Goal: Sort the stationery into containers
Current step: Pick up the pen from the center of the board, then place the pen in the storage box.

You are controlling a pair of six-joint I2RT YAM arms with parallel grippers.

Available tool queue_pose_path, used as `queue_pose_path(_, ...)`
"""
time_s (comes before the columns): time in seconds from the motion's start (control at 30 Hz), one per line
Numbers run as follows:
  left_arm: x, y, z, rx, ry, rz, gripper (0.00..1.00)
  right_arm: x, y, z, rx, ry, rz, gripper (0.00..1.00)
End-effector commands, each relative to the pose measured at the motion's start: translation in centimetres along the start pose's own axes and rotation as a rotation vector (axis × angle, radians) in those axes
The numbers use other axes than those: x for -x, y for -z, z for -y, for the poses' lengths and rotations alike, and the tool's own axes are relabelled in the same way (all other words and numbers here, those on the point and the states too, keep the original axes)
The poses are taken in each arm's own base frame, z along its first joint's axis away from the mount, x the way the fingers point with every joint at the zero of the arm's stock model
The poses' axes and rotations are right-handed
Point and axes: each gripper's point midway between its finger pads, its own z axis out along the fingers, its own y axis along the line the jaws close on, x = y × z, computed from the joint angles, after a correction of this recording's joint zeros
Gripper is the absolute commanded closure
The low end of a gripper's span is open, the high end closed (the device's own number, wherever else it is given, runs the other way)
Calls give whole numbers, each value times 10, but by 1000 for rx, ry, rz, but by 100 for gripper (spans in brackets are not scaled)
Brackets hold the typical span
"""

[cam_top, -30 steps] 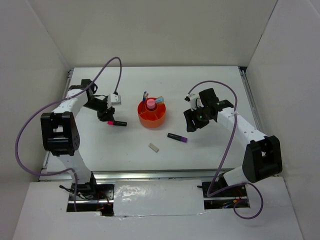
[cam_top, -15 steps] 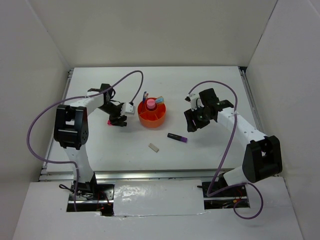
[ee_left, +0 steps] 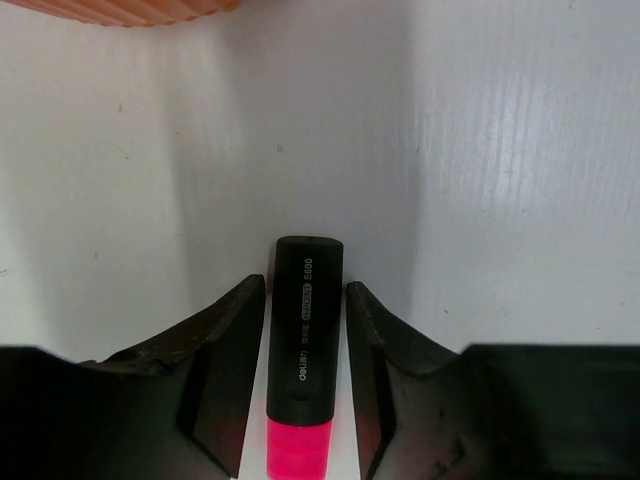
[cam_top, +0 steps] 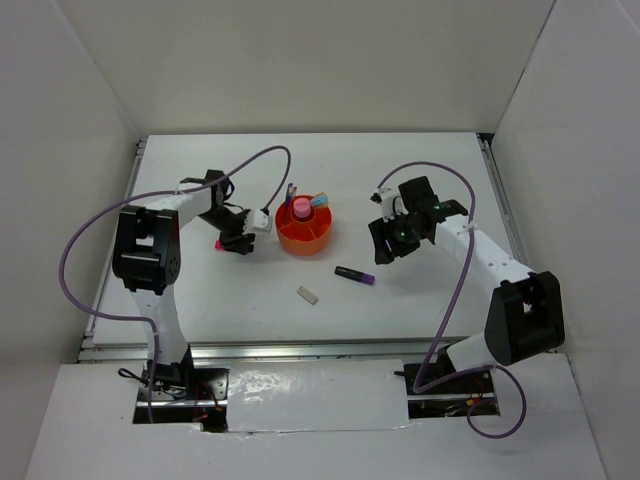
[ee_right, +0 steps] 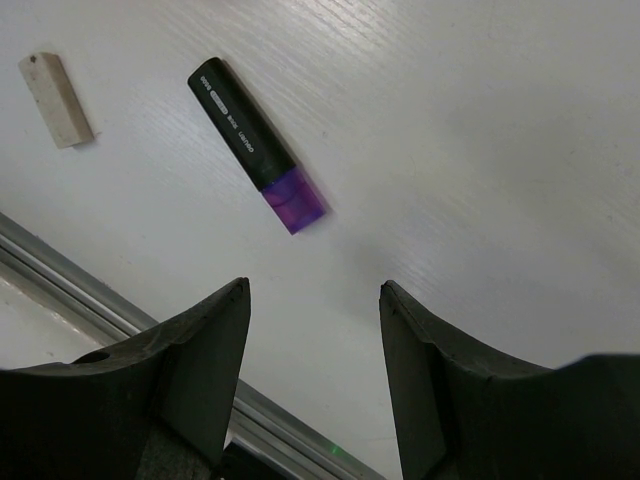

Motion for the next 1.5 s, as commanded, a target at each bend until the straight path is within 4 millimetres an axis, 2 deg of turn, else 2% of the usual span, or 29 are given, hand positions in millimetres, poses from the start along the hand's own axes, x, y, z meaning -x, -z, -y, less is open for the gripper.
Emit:
queue_pose_path(0.0, -6, -4, 11, -57, -8, -24, 52, 15, 13, -3, 8, 0, 43, 39)
queue_pose_path(0.1, -7, 0, 15, -60, -21, -40, 68, 19, 16, -4, 10, 0, 53, 39)
queue_pose_path(0.27, 4, 14, 16, -19, -73, -31, 76, 28, 24, -7, 18, 0, 84, 39)
queue_pose_path(0.37, 18, 35, 11, 36, -136, -32, 83, 34, 32, -10, 23, 4, 111, 39)
queue_pose_path(0.4, 26, 48, 9, 70, -179, -30, 86, 37, 36, -12, 29, 7, 127, 39)
queue_pose_path(0.47, 41, 70, 10, 122, -259, -31, 88, 41, 42, -14, 41, 9, 144, 39)
queue_pose_path(0.53, 50, 84, 13, 152, -360, -46, 90, 47, 49, -19, 63, 13, 171, 39)
queue_pose_path(0.57, 60, 95, 19, 185, -453, -66, 91, 52, 54, -24, 87, 14, 183, 39)
queue_pose_path(0.63, 71, 106, 27, 207, -556, -87, 91, 58, 59, -28, 114, 16, 193, 39)
queue_pose_path(0.67, 84, 115, 37, 230, -632, -93, 91, 64, 64, -30, 124, 18, 203, 39)
queue_pose_path(0.73, 98, 119, 51, 221, -789, -98, 91, 72, 70, -37, 163, 17, 218, 39)
queue_pose_path(0.77, 111, 124, 64, 240, -872, -89, 90, 76, 74, -40, 177, 20, 226, 39)
queue_pose_path(0.8, 120, 126, 70, 252, -959, -86, 90, 85, 79, -42, 185, 17, 245, 39)
queue_pose_path(0.83, 129, 119, 81, 243, -1018, -69, 90, 90, 83, -47, 212, 16, 258, 39)
queue_pose_path(0.9, 145, 124, 98, 268, -1169, -69, 90, 101, 91, -55, 238, 19, 284, 38)
queue_pose_path(0.93, 152, 118, 115, 255, -1246, -62, 90, 103, 92, -58, 250, 20, 278, 38)
queue_pose_path(1.0, 157, 113, 126, 256, -1390, -89, 90, 111, 96, -69, 294, 40, 275, 38)
queue_pose_path(1.03, 157, 106, 139, 247, -1454, -86, 90, 112, 96, -75, 311, 48, 267, 38)
queue_pose_path(1.17, 156, 90, 160, 193, -1705, -133, 91, 108, 88, -101, 384, 64, 218, 38)
queue_pose_path(1.2, 155, 88, 163, 176, -1732, -143, 91, 104, 85, -115, 404, 93, 197, 38)
queue_pose_path(1.33, 159, 77, 181, 110, -1859, -142, 92, 102, 76, -140, 439, 115, 151, 37)
queue_pose_path(1.47, 166, 74, 190, 56, -1942, -140, 91, 109, 66, -161, 478, 100, 102, 35)
